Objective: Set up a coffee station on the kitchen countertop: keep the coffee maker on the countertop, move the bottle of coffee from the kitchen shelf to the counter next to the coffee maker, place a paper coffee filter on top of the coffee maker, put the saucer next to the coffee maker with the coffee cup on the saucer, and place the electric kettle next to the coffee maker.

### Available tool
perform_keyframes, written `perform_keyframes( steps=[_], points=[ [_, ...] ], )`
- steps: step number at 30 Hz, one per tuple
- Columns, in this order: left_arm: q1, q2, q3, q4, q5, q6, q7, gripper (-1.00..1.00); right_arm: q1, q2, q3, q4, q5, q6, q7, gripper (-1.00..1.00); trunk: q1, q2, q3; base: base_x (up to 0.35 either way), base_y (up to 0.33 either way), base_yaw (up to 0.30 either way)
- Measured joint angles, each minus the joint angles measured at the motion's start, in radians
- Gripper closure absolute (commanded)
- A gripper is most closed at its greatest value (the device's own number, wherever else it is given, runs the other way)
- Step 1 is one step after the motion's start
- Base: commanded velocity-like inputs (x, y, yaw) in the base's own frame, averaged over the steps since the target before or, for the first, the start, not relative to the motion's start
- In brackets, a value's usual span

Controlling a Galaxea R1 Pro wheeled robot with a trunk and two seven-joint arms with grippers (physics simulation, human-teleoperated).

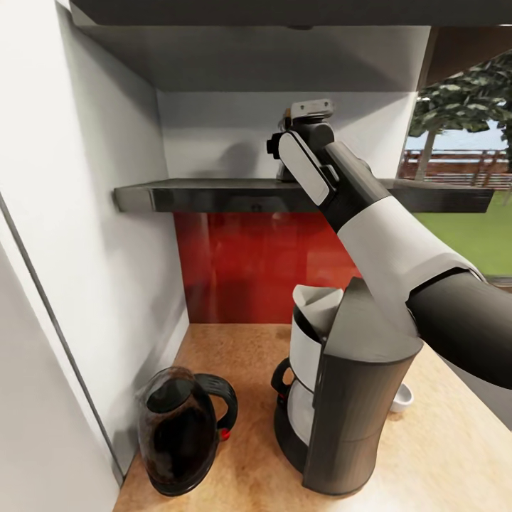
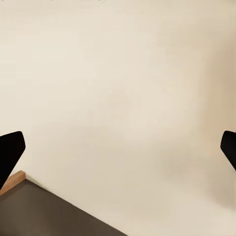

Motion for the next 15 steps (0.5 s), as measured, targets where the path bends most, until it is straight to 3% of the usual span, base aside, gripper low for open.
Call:
perform_keyframes(
  steps=[15],
  points=[
    [0.000,0.000,0.000,0.000,0.000,0.000,0.000,-1.00,0.001,0.000,0.000,0.000,0.001,0.000,0.000,-1.00,0.000,0.000,0.000,0.044,-0.002,0.000]
  ],
)
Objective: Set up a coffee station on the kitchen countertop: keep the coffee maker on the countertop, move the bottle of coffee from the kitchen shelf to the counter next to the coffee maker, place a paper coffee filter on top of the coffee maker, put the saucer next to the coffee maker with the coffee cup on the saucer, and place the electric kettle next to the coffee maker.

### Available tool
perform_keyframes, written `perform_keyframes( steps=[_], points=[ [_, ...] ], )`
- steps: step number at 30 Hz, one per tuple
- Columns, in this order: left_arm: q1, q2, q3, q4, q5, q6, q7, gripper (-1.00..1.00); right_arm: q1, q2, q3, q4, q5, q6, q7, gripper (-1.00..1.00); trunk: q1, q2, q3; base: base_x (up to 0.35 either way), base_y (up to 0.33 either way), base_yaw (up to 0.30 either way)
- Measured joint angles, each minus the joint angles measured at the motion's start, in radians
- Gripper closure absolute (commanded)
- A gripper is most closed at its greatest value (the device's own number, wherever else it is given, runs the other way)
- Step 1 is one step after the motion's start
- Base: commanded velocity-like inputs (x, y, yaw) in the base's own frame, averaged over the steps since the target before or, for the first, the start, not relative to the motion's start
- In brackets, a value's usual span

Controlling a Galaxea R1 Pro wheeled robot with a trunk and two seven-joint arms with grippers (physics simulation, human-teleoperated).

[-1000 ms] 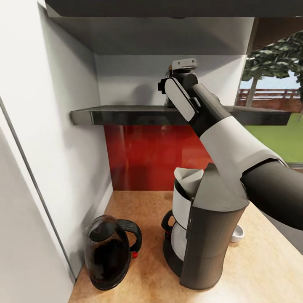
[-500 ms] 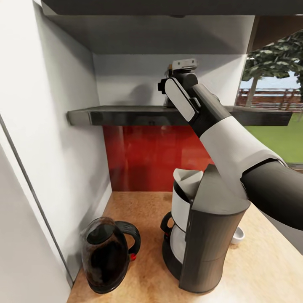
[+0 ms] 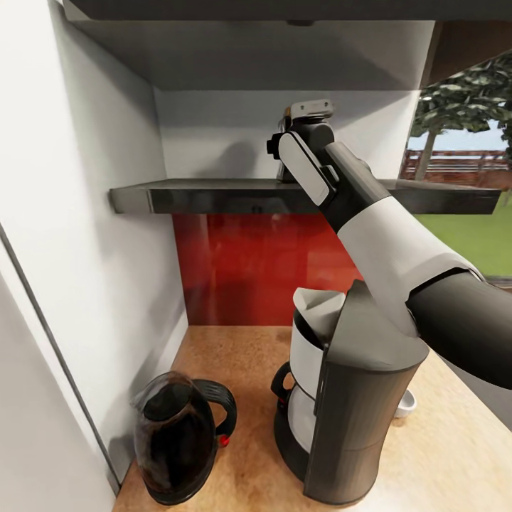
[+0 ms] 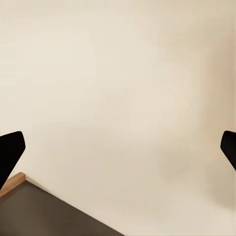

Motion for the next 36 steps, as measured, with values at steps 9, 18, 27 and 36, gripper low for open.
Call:
perform_keyframes(
  steps=[9,18,27,36],
  points=[
    [0.000,0.001,0.001,0.000,0.000,0.000,0.000,-1.00,0.004,0.000,0.000,0.000,-0.001,0.001,0.000,-1.00,0.000,0.000,0.000,0.017,0.000,0.000],
    [0.000,0.000,0.000,0.000,0.000,0.000,0.000,-1.00,0.006,0.000,0.000,0.000,0.000,0.001,0.000,-1.00,0.000,0.000,0.000,0.004,0.000,0.000],
    [0.000,0.000,0.000,0.000,0.000,0.000,0.000,-1.00,0.007,0.000,0.000,0.000,0.004,0.002,0.000,1.00,0.000,0.000,0.000,0.000,0.000,0.000],
    [0.000,0.002,0.002,0.000,0.000,0.000,0.000,-1.00,0.008,0.000,0.000,0.000,0.008,0.002,0.001,1.00,0.000,0.000,0.000,0.000,0.000,0.000]
  ],
)
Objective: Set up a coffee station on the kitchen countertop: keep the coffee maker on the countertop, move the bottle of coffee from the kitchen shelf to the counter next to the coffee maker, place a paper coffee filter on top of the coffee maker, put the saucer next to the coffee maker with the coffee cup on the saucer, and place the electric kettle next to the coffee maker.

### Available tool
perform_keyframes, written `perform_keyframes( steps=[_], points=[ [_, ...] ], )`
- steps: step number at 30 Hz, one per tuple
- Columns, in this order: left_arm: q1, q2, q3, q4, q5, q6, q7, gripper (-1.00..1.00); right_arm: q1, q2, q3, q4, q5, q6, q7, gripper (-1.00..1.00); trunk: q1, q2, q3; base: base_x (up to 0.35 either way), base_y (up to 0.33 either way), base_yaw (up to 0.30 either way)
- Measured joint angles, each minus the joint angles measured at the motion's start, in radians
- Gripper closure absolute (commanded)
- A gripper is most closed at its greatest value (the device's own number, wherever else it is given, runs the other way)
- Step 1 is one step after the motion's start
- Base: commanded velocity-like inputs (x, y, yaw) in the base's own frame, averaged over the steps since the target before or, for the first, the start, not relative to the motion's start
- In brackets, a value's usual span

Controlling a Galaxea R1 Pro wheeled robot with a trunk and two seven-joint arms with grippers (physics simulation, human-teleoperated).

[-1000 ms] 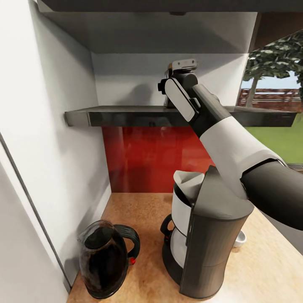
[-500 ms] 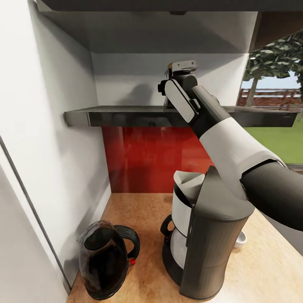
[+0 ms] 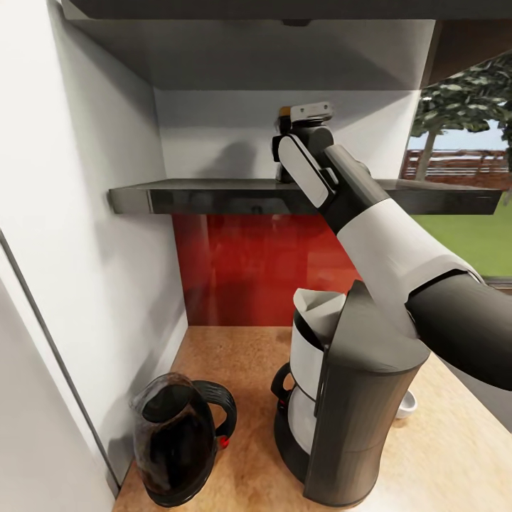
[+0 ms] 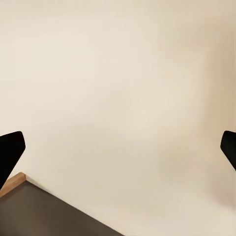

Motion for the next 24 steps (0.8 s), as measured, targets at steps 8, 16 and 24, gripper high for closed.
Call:
perform_keyframes(
  steps=[8,16,24],
  points=[
    [0.000,0.002,0.001,0.000,0.000,0.000,0.000,-1.00,0.001,0.000,0.001,0.000,0.004,0.000,0.000,1.00,0.000,0.000,0.000,0.000,0.000,0.000],
    [0.002,0.002,0.000,0.000,0.000,0.000,-0.003,-1.00,0.007,0.000,0.001,-0.002,0.016,0.002,0.000,1.00,0.000,-0.001,0.000,0.000,0.000,0.000],
    [0.001,0.002,0.000,0.000,0.000,0.000,-0.003,-1.00,0.007,0.000,0.002,-0.003,0.003,-0.005,0.001,1.00,0.000,0.000,0.000,0.000,-0.045,0.000]
  ],
)
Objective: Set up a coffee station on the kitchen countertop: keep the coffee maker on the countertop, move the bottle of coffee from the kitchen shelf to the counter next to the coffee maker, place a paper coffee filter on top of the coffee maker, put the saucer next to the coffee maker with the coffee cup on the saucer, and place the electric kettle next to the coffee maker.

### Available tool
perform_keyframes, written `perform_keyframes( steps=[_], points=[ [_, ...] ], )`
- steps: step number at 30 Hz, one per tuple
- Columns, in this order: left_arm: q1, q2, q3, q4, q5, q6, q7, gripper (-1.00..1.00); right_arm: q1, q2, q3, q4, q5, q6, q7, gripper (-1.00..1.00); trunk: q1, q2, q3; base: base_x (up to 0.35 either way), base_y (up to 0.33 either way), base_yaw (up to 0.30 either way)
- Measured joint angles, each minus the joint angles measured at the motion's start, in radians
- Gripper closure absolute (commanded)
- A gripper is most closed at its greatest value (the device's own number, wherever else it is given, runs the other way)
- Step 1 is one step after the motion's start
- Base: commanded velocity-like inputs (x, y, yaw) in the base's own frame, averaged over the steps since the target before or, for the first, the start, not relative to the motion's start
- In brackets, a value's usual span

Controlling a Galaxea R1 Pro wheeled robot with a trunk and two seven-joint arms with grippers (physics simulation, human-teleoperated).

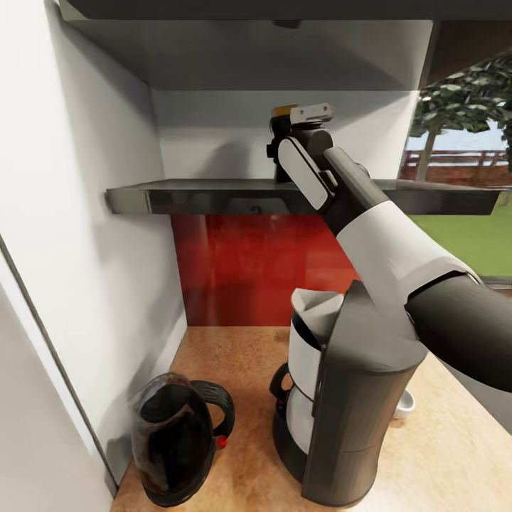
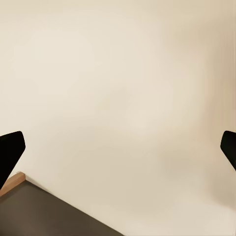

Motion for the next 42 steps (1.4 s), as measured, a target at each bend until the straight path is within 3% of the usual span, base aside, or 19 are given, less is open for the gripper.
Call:
perform_keyframes(
  steps=[42],
  points=[
    [0.000,0.003,0.002,0.000,0.000,0.000,-0.001,-1.00,0.005,0.000,-0.001,-0.008,-0.001,0.000,-0.021,1.00,0.000,0.000,0.000,0.000,-0.271,-0.022]
  ],
)
